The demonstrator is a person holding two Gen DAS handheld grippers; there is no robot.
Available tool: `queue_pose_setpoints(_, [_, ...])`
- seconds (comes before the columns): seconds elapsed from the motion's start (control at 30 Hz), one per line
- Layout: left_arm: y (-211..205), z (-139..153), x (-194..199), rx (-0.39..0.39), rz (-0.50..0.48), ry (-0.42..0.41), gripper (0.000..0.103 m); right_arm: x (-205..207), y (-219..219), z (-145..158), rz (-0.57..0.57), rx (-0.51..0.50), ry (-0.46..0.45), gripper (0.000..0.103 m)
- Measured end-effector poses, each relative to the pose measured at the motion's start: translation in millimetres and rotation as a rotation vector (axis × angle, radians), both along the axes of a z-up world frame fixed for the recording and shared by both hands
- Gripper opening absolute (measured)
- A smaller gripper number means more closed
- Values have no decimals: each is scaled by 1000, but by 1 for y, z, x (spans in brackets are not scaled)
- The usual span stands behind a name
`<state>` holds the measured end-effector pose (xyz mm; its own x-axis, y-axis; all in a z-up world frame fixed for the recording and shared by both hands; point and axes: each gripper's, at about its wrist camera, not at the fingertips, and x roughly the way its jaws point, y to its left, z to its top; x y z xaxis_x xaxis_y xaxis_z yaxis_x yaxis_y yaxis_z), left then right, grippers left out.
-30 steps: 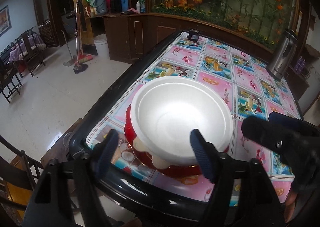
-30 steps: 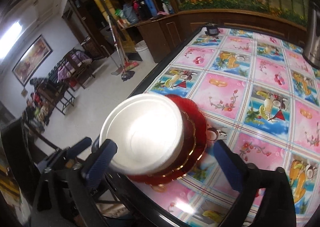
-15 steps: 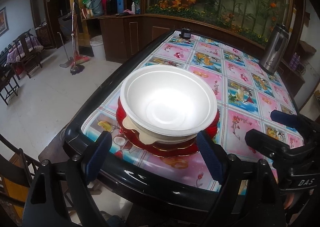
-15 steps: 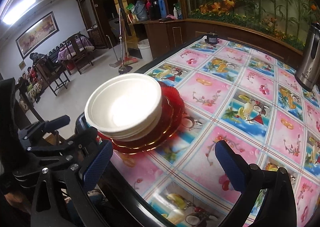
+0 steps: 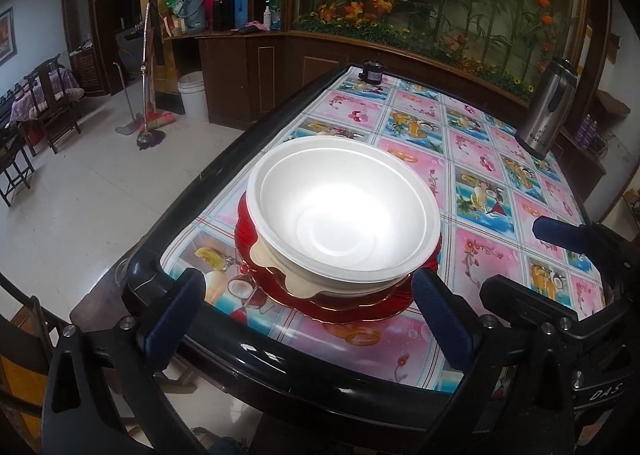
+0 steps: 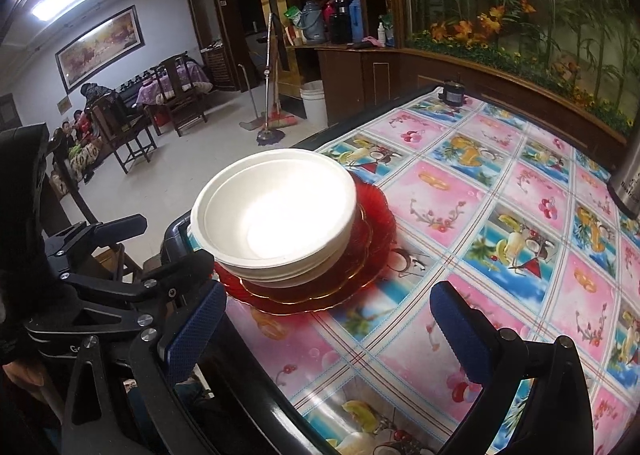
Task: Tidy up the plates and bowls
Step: 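Open both grippers and pull them back from the stack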
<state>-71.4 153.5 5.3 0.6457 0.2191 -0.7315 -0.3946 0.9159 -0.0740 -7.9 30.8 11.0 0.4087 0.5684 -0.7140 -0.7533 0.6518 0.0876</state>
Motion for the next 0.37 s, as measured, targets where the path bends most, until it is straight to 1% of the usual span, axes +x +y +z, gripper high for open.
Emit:
queue_pose_setpoints(0.07, [0,-1,0,7,4,-12,103,0,1,-1,1,-9,-4,103])
queue_pose_setpoints(0.13, [-1,1,0,46,21,-31,103,2,2,-2,0,-11,-1,103])
queue_pose_setpoints(0.17, [0,1,0,51,22,-26,103,3,2,-2,-2,-13,-1,103])
queue_pose_setpoints(0.37, [5,-3,4,37,28,-10,103,5,4,-3,-3,-19,-2,103])
